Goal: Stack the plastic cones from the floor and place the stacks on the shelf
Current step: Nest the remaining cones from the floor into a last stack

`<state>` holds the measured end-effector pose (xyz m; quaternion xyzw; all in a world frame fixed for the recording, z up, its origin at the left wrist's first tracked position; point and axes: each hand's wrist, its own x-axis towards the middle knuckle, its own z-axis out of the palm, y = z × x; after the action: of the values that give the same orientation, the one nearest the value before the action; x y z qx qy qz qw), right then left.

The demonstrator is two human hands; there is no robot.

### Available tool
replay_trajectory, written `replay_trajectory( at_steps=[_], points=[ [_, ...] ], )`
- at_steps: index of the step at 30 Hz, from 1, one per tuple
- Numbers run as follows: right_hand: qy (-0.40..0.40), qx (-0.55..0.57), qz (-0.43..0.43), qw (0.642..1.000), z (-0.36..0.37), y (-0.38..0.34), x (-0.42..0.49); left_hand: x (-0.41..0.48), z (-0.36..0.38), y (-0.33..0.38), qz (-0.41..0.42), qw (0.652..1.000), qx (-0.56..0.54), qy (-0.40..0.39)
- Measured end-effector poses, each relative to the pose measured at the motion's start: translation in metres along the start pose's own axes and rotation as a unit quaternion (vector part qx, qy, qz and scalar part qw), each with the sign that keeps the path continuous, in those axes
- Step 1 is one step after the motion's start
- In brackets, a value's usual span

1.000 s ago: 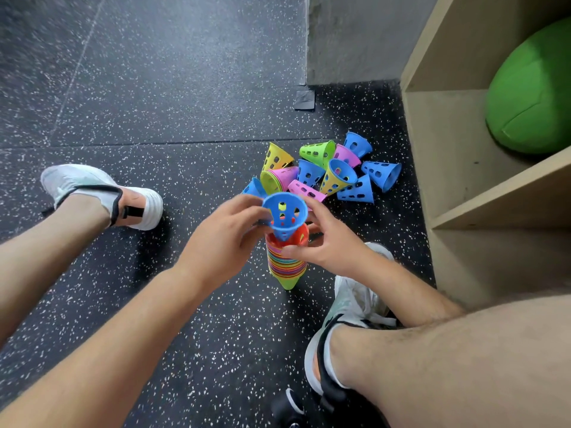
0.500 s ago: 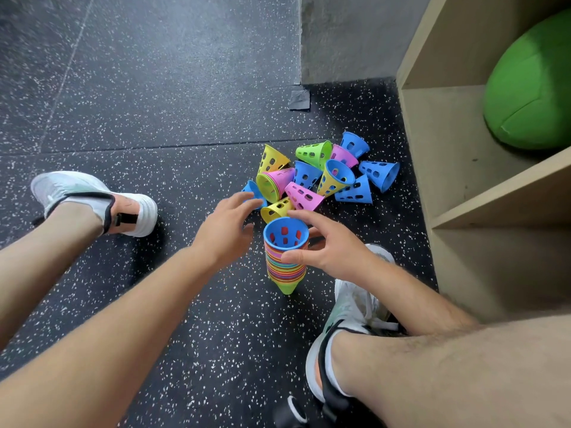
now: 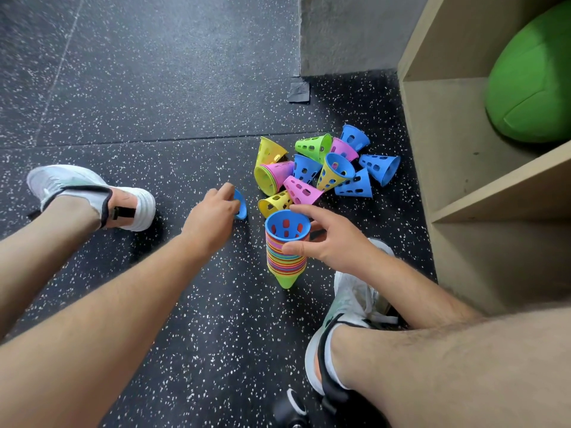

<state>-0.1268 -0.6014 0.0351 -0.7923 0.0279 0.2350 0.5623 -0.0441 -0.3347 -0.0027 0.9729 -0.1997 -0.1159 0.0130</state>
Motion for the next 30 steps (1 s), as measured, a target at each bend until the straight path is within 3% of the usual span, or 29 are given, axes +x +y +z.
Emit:
replay_trajectory(
  at_steps=[3, 5, 8, 11, 15, 22, 24, 27, 30],
  points=[
    [-0.002, -0.004, 0.0, 1.0, 0.002, -0.002, 0.0, -0.008, -0.004, -0.001, -0.007, 0.999, -0.026, 0.042],
    [0.0, -0.011, -0.001, 1.0, 0.002, -0.003, -0.001, -0.011, -0.017, 0.008, -0.007, 0.989, -0.085, 0.118],
    [0.003, -0.026, -0.007, 1.0, 0.002, -0.007, -0.002, -0.021, -0.049, 0.029, 0.004, 0.95, -0.192, 0.245],
    [0.006, -0.027, -0.009, 1.0, 0.002, -0.007, -0.003, -0.035, -0.078, 0.05, 0.063, 0.919, -0.269, 0.281],
    [-0.002, -0.014, -0.026, 1.0, 0.005, -0.008, -0.001, -0.046, -0.084, 0.066, 0.141, 0.926, -0.264, 0.23],
    [0.014, -0.014, -0.034, 0.999, 0.003, -0.001, -0.001, -0.053, -0.055, 0.065, 0.16, 0.938, -0.298, 0.08],
    [0.013, -0.021, -0.033, 0.999, 0.001, -0.001, -0.001, -0.052, -0.053, 0.067, 0.115, 0.918, -0.365, 0.103],
    [0.01, -0.011, -0.03, 0.999, 0.0, 0.0, 0.0, -0.037, -0.044, 0.067, -0.039, 0.897, -0.424, 0.122],
    [0.015, 0.006, -0.03, 0.999, 0.001, 0.003, 0.002, -0.014, -0.027, 0.064, -0.148, 0.873, -0.464, 0.018]
  ],
)
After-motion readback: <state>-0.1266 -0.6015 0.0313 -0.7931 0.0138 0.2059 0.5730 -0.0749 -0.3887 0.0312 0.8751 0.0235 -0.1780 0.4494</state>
